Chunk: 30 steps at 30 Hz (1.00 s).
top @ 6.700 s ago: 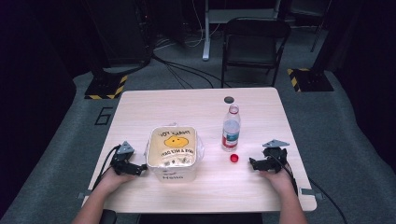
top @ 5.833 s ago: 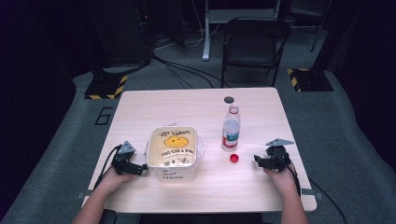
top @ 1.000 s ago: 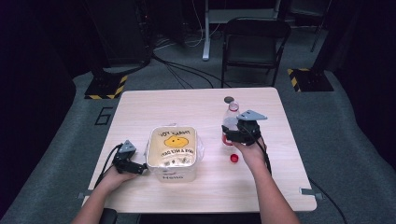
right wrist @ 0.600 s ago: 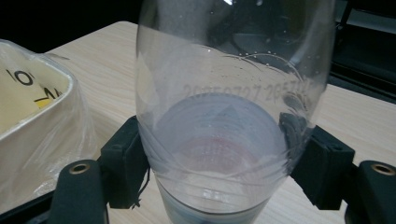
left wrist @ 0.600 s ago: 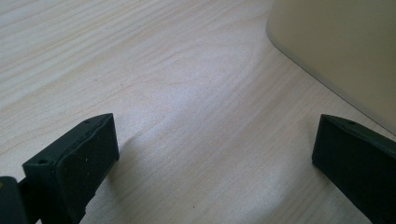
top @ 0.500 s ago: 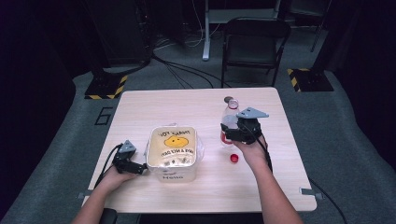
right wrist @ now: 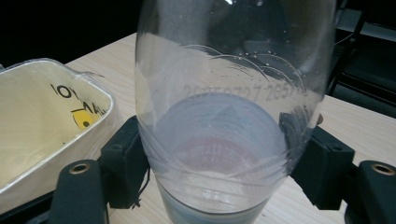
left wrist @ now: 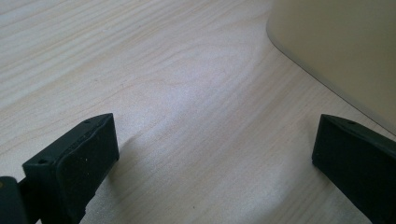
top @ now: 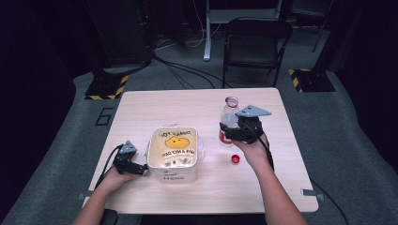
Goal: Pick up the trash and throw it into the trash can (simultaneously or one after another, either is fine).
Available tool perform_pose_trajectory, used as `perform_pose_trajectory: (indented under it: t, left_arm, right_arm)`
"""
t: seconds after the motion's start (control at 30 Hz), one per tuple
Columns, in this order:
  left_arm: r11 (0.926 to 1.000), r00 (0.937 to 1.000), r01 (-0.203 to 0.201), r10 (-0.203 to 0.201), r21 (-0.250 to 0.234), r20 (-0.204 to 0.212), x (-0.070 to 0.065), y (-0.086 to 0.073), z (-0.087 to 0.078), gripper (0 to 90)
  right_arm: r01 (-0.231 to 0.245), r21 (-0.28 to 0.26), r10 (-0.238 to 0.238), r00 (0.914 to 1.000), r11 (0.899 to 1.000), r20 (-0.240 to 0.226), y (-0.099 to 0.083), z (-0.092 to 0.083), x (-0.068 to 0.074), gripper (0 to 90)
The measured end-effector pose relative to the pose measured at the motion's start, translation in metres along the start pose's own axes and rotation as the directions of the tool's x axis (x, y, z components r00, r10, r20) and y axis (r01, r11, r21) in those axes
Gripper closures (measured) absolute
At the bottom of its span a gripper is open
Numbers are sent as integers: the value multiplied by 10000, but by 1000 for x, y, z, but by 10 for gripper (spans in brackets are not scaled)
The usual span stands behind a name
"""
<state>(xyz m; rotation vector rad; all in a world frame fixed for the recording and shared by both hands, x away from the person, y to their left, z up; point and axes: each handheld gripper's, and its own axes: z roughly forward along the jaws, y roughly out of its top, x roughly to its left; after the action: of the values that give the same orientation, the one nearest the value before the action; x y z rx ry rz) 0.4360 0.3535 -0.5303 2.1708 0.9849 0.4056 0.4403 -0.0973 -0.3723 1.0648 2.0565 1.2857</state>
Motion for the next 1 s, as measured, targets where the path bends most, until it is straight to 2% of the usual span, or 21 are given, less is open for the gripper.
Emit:
perform_pose_trajectory:
  t: [0.47, 1.0]
  left_arm:
    - [10000, 10000, 2, -2, -1, 2, 0, 0, 0, 2]
    - [10000, 10000, -4, 4, 2, 1, 0, 0, 0, 2]
  right_arm:
    - [176, 47, -175, 9994, 9998, -299, 11, -3, 8, 275]
    - [452, -486, -498, 9940, 9978, -974, 38, -17, 29, 275]
